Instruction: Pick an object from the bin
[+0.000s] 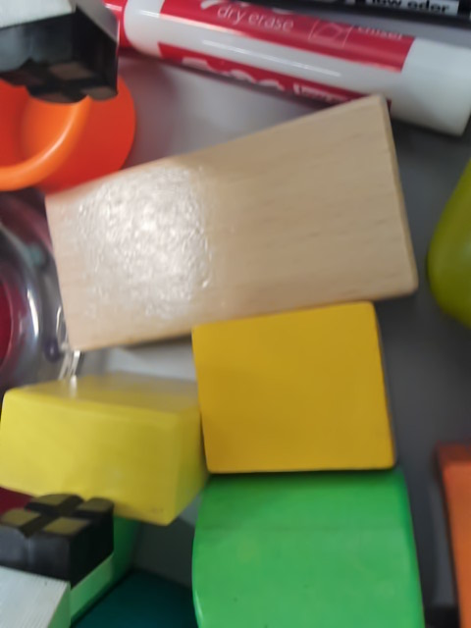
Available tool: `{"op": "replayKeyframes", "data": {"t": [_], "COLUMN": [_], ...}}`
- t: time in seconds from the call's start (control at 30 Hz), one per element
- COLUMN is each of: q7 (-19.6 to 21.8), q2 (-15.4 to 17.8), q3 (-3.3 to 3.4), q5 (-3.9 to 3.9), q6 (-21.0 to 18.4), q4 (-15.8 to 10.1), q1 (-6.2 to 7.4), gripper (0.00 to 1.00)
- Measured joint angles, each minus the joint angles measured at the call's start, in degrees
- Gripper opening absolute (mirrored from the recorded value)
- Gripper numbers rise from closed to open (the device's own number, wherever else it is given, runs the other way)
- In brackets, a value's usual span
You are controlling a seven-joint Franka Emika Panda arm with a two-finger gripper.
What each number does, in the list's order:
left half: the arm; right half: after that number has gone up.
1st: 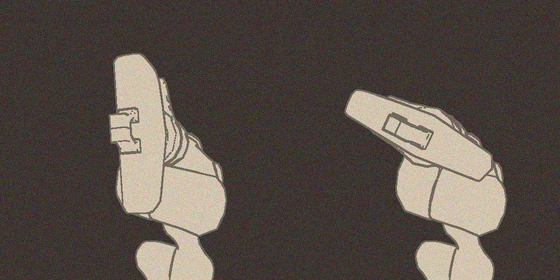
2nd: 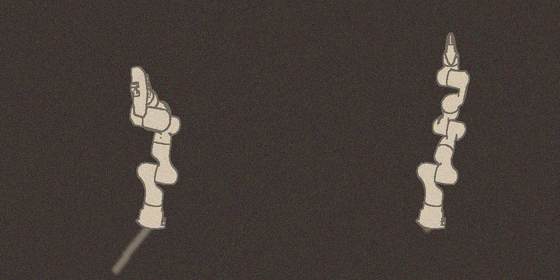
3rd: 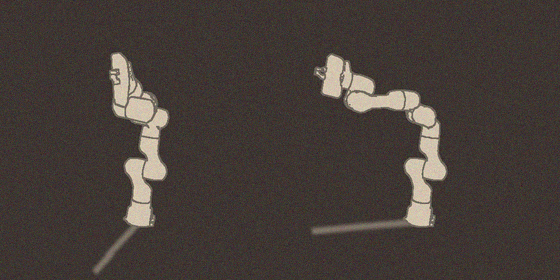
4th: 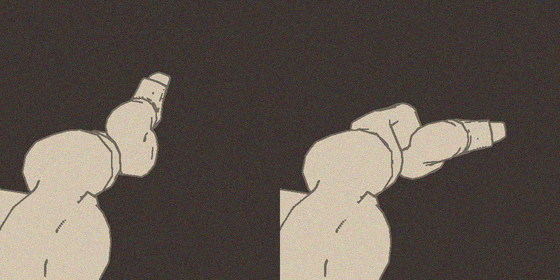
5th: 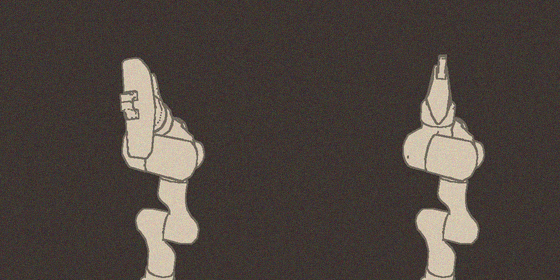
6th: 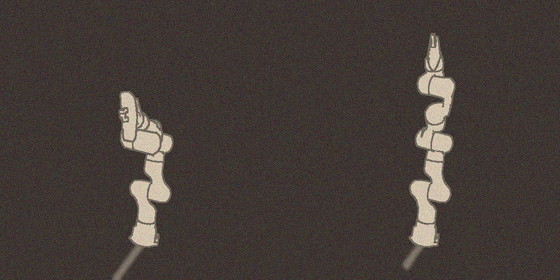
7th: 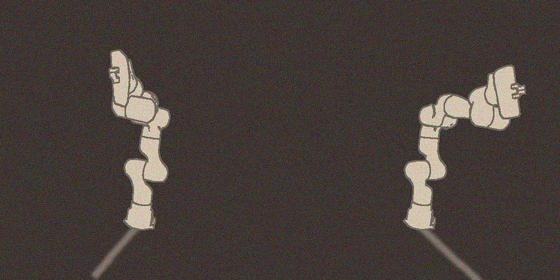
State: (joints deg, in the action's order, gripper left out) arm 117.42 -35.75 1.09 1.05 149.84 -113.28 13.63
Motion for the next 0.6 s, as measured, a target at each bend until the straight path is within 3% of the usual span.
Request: {"op": "replayKeyframes", "data": {"t": [0.23,0.27,0.6], "q7": [0.0,0.0,0.0], "q2": [0.0,0.0,0.0], "q3": [0.0,0.0,0.0], "q5": [0.0,0.0,0.0], "q6": [0.0,0.0,0.0], "q4": [0.0,0.0,0.0], "q1": [0.0,0.0,0.0], "gripper": [1.0,0.0,0.0]}}
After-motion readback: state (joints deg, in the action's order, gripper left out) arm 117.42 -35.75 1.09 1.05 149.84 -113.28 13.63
